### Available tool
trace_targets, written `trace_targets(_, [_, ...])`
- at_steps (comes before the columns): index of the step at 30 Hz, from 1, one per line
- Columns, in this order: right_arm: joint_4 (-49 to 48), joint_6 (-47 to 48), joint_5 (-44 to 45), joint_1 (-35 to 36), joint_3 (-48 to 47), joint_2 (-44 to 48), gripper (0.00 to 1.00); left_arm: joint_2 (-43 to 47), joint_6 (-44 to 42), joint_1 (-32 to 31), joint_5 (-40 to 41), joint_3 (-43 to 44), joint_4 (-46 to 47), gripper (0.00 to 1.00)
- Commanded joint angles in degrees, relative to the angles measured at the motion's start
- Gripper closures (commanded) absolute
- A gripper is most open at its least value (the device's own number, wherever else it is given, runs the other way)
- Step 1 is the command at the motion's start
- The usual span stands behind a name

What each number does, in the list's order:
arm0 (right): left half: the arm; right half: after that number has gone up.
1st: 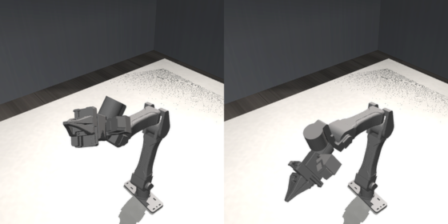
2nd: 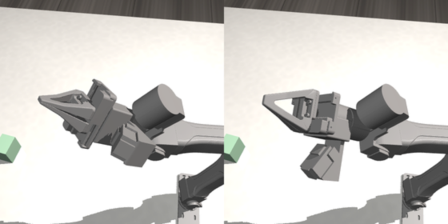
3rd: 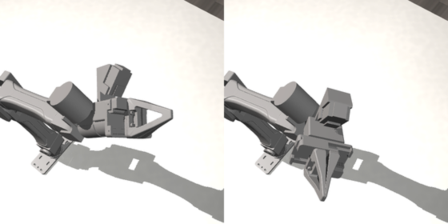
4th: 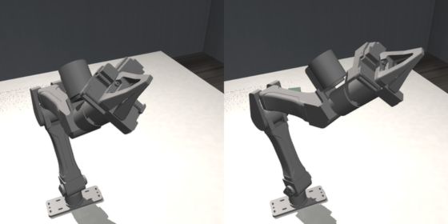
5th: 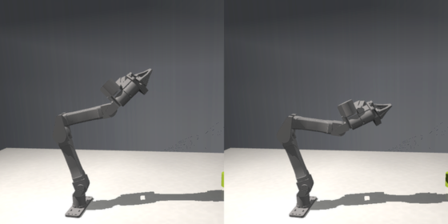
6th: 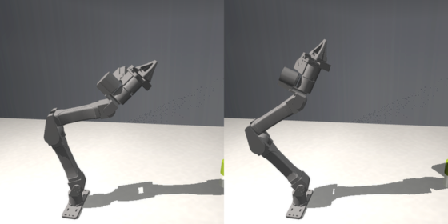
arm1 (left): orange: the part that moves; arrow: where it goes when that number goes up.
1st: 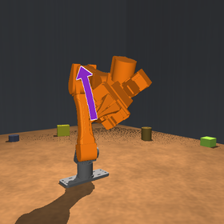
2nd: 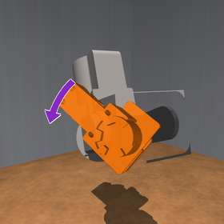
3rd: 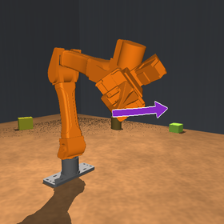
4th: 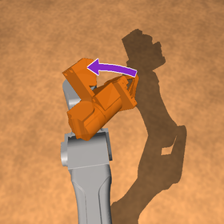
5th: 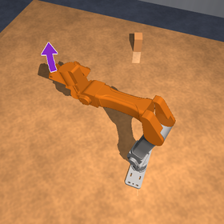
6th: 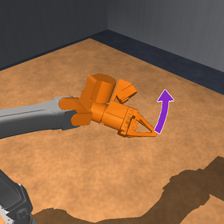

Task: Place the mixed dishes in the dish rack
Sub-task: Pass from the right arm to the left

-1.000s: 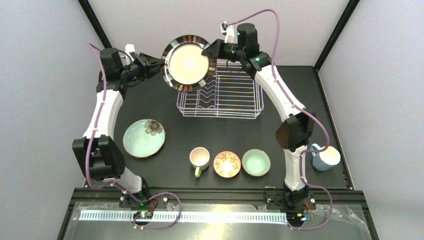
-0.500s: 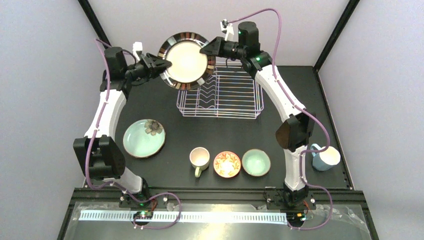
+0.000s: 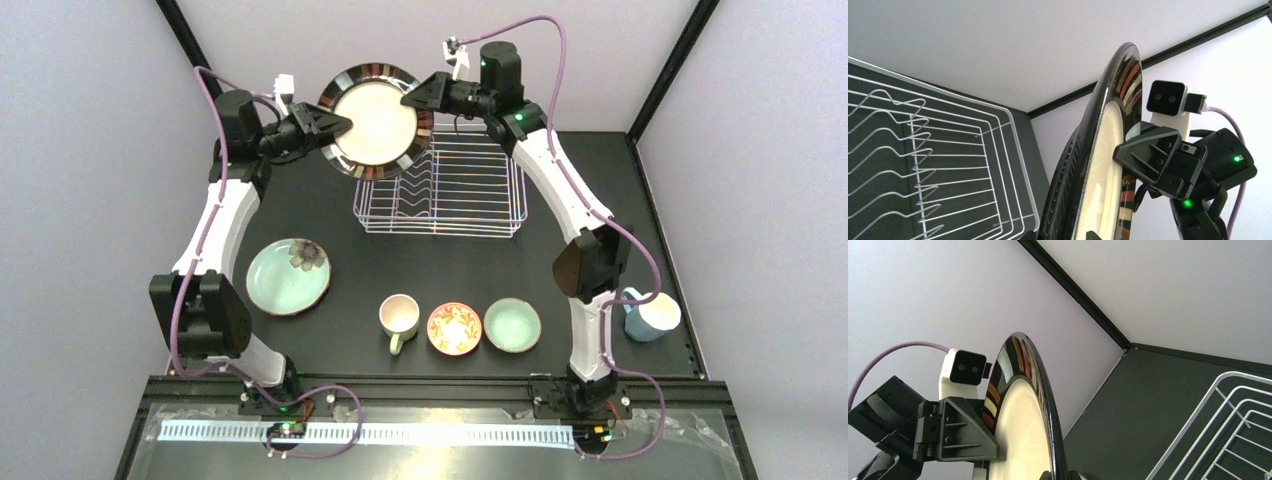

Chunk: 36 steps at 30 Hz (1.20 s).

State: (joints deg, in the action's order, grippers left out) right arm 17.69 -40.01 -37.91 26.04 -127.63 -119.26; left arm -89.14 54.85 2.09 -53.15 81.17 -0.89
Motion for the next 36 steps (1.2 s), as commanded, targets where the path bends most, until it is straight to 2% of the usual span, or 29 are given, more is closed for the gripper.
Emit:
trace_targets(1, [-5.49,-2.37,-2.01,0.08,1.30,2.74,1.00,1.21,1.05,-1.99,-1.35,-0.24,5.57,0.51])
trace_targets(6, [-5.51,-2.35,-2.26,0.07,2.28,3.02,1.00,1.84,1.22,-1.94,-1.34,-1.59,6.54,0.74])
trace_targets(8, [-5.47,-2.34,-2.49,0.07,2.66,3.04,1.00,2.17,1.30,-3.31,-0.95,-1.54,6.40,0.96])
trace_targets(9, [-5.33,-2.43,-2.71,0.12,2.92,3.06,1.00,2.45,1.23,-3.39,-0.57,-1.67,6.38,0.98])
trace_targets(16, [-3.27,-1.27,-2.51,0.06,4.08,3.52,1.00,4.38,2.66,-3.58,1.27,-3.05,8.66,0.99])
trace_targets(22, [-0.15,0.72,-0.68,0.06,3.97,4.13,0.65,6.52,1.79,-3.58,4.21,-4.34,6.75,0.99])
trace_targets(25, [1.05,1.52,0.25,0.06,3.73,4.38,0.52,7.08,1.02,-3.58,5.66,-4.11,5.28,0.99])
trace_targets(36, [4.79,3.64,2.79,-1.49,4.52,6.32,0.33,8.06,-0.06,-3.49,9.73,-3.18,1.91,0.99])
